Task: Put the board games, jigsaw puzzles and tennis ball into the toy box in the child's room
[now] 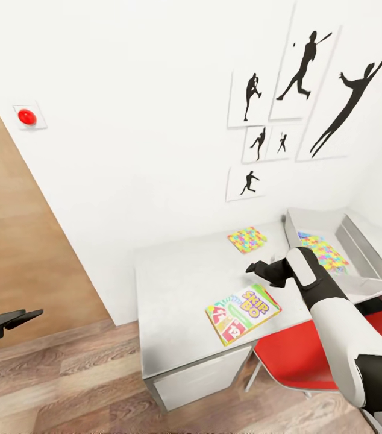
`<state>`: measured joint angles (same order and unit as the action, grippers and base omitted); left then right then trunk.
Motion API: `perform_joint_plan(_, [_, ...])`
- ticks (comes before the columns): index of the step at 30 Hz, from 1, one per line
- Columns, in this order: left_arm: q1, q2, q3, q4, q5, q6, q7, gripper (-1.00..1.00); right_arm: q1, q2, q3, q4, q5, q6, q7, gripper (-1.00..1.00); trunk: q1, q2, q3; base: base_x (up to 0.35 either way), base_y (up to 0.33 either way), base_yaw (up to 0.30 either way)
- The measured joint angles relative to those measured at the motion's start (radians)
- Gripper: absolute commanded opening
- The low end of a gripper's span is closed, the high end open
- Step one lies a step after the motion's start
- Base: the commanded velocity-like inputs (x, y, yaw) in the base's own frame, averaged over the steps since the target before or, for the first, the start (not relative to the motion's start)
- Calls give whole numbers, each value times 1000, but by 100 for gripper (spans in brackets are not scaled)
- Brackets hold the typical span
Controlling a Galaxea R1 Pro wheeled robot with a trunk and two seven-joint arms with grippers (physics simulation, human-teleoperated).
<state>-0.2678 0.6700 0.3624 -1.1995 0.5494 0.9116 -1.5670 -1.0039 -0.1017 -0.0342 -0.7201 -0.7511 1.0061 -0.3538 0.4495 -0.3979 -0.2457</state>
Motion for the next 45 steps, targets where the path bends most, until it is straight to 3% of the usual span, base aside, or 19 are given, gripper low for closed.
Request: perform_joint_plan(45, [0,0,0,1,0,-1,0,100,-12,-10,9,0,1,-13,0,100,0,0,-74,32,-8,0])
